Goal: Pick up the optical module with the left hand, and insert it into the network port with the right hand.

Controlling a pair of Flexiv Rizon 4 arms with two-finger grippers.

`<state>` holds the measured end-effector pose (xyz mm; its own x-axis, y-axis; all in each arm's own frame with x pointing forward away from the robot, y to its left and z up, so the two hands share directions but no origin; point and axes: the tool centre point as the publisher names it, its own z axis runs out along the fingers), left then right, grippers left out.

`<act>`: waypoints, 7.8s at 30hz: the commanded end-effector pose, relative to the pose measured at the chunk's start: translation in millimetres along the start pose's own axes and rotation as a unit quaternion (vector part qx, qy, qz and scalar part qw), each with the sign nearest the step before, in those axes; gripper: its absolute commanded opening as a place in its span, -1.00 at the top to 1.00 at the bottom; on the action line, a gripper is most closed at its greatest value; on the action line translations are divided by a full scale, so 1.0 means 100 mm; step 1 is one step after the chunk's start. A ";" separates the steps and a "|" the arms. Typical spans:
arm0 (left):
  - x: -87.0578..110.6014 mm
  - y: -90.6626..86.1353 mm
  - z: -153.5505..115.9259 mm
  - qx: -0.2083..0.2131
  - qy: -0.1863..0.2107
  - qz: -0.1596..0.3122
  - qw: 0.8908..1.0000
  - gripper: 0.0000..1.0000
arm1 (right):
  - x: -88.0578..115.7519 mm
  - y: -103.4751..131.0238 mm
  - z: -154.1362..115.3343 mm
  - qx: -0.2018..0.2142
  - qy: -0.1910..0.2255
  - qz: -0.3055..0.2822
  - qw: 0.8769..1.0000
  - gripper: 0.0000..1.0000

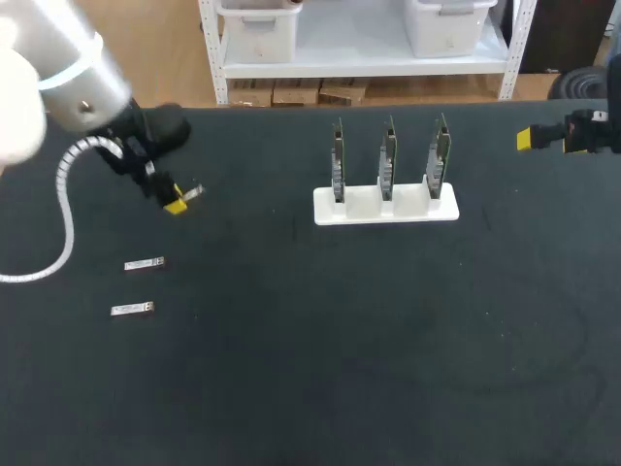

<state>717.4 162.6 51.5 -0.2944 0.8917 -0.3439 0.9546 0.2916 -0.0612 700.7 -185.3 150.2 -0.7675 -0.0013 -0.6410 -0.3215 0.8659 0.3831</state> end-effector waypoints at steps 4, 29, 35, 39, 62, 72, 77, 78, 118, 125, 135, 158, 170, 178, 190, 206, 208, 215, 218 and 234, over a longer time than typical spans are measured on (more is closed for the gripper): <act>-0.03 -0.09 -0.39 -0.013 -0.146 -0.012 0.989 1.00 | 0.00 0.01 -0.01 0.002 0.000 0.000 1.000 -1.00; -1.03 -0.36 -0.58 0.028 -0.255 0.022 0.966 1.00 | 0.00 0.01 -0.01 0.002 0.000 0.000 1.000 -1.00; -1.21 -0.41 -0.70 0.022 -0.283 0.029 0.959 1.00 | 0.00 0.01 -0.01 0.002 0.000 0.000 1.000 -1.00; -0.97 -0.31 -0.72 -0.024 -0.260 -0.001 0.965 1.00 | 0.00 0.01 -0.01 0.002 0.000 0.000 1.000 -1.00; -2.04 -0.55 -0.74 0.025 -0.367 0.079 0.927 1.00 | 0.00 0.01 -0.01 0.002 0.000 0.000 1.000 -1.00; -2.29 -0.51 -0.69 0.051 -0.402 0.082 0.910 1.00 | 0.00 0.01 -0.01 0.002 0.000 0.000 1.000 -1.00; -2.38 -0.48 -0.58 0.085 -0.423 0.075 0.899 1.00 | 0.00 0.01 -0.01 0.002 0.000 0.000 1.000 -1.00; -2.40 -0.48 -0.56 0.090 -0.429 0.074 0.896 1.00 | 0.00 0.01 -0.01 0.002 0.000 0.000 1.000 -1.00; -2.67 -0.40 -0.22 0.121 -0.486 0.067 0.863 1.00 | 0.00 0.01 -0.01 0.002 0.000 0.000 1.000 -1.00; -2.69 -0.45 -0.17 0.130 -0.487 0.066 0.861 1.00 | 0.00 0.01 -0.01 0.002 0.000 0.000 1.000 -1.00; -2.69 -0.41 -0.16 0.118 -0.490 0.058 0.862 1.00 | 0.00 0.01 -0.01 0.002 0.000 0.000 1.000 -1.00; -2.65 -0.43 -0.12 0.123 -0.486 0.056 0.863 1.00 | 0.00 0.01 -0.01 0.002 0.000 0.000 1.000 -1.00; -2.67 -0.41 -0.14 0.120 -0.484 0.064 0.865 1.00 | 0.00 0.01 -0.01 0.002 0.000 0.000 1.000 -1.00; -2.67 -0.40 -0.12 0.122 -0.481 0.063 0.866 1.00 | 0.00 0.01 -0.01 0.002 0.000 0.000 1.000 -1.00; -2.68 -0.40 -0.12 0.124 -0.482 0.072 0.864 1.00 | 0.00 0.01 -0.01 0.002 0.000 0.000 1.000 -1.00; -2.68 -0.40 -0.12 0.124 -0.482 0.072 0.864 1.00 | -0.44 0.08 0.09 -0.129 0.061 -0.175 0.974 -1.00; -2.68 -0.40 -0.12 0.124 -0.482 0.072 0.864 1.00 | -0.49 0.18 0.19 -0.138 0.065 -0.189 0.970 -1.00; -2.68 -0.40 -0.12 0.124 -0.482 0.072 0.864 1.00 | -0.54 0.53 0.41 -0.201 0.073 -0.206 0.955 -1.00; -2.68 -0.40 -0.12 0.124 -0.482 0.072 0.864 1.00 | -0.53 0.54 0.41 -0.194 0.070 -0.204 0.957 -1.00; -2.68 -0.40 -0.12 0.124 -0.482 0.072 0.864 1.00 | -0.53 0.54 0.41 -0.194 0.070 -0.204 0.957 -1.00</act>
<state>755.5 -82.9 158.3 -0.1125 0.1747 -0.9782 0.9936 0.0163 -0.1114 744.2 -117.4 178.7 -0.5943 -0.3906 -0.7030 -0.7513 0.5816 0.3119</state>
